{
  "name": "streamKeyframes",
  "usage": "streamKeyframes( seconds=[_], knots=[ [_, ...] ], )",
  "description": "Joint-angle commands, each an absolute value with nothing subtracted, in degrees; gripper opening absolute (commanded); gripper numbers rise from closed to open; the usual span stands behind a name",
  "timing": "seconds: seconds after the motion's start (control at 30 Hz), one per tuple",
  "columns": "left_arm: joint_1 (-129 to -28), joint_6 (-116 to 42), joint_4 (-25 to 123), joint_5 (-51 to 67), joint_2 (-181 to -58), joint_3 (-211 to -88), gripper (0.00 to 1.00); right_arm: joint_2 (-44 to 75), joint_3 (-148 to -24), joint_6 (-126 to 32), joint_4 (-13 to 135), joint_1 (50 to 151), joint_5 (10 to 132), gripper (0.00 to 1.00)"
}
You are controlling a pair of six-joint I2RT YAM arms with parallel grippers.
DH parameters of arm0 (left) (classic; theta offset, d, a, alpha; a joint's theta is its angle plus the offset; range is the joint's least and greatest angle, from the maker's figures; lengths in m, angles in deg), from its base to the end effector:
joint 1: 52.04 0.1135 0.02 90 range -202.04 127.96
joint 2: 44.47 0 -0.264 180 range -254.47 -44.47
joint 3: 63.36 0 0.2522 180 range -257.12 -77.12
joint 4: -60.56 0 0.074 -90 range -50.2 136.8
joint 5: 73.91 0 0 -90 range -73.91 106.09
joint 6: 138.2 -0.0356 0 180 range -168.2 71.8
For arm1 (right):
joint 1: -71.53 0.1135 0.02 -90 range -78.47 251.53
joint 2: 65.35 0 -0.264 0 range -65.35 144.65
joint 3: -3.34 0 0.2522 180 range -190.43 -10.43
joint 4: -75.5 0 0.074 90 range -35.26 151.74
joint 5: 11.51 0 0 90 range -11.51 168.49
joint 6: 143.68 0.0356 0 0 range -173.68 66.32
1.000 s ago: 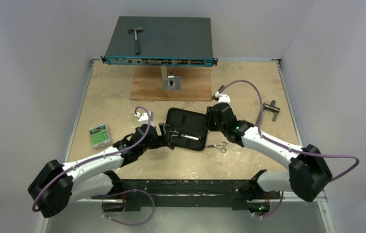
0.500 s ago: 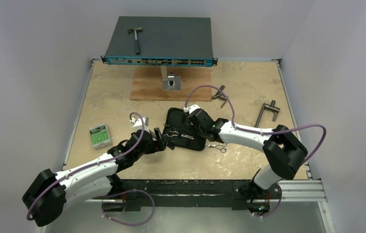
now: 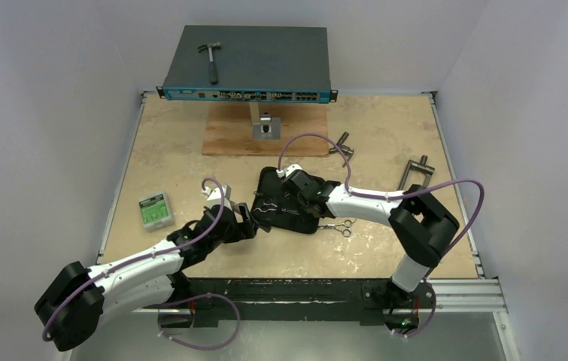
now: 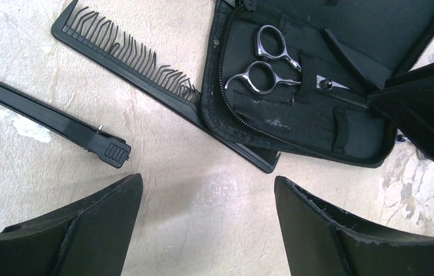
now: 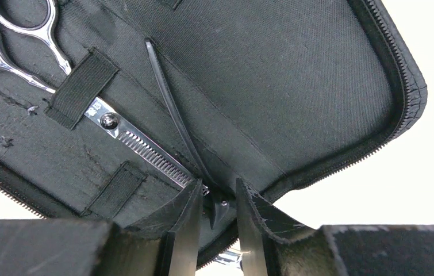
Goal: Sort the hair-cutting tools
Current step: Place the haircut tool in the hairdressing tool bag.
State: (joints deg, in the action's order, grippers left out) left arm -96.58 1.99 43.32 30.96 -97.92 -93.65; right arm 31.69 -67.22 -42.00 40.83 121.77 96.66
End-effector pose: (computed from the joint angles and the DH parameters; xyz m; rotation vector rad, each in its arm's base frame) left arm 0.1327 -0.1178 0.1561 -0.2531 2.3018 -0.5814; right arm 0.2197 0.2467 0.1686 -0.7435 2.4433 -0.0122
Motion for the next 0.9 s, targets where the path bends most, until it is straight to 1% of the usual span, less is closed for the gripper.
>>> streamKeyframes(
  seconds=[0.0, 0.07, 0.23, 0.37, 0.67, 0.87],
  knots=[
    [-96.6, 2.31, 45.91, 29.98, -97.6, -92.73, 0.84, 31.79, -68.55, -42.83, 41.0, 121.77, 97.46, 0.26],
    [-96.6, 2.42, 45.92, 29.97, -97.4, -92.59, 0.84, 31.77, -68.42, -42.83, 41.1, 121.78, 97.62, 0.23],
    [-96.65, 2.34, 45.91, 30.06, -97.26, -92.87, 0.84, 31.04, -68.37, -42.47, 41.11, 121.72, 99.52, 0.11],
    [-96.6, 2.34, 45.92, 30.12, -97.51, -93.24, 0.84, 29.65, -69.17, -43.26, 40.98, 121.68, 102.56, 0.06],
    [-96.6, 2.62, 48.63, 28.92, -99.5, -94.06, 0.84, 34.84, -75.4, -48.93, 39.16, 121.1, 103.98, 0.0],
    [-96.65, 2.54, 48.64, 28.53, -99.98, -95.18, 0.84, 37.26, -79.02, -52.49, 37.81, 120.97, 102.23, 0.0]
  ],
)
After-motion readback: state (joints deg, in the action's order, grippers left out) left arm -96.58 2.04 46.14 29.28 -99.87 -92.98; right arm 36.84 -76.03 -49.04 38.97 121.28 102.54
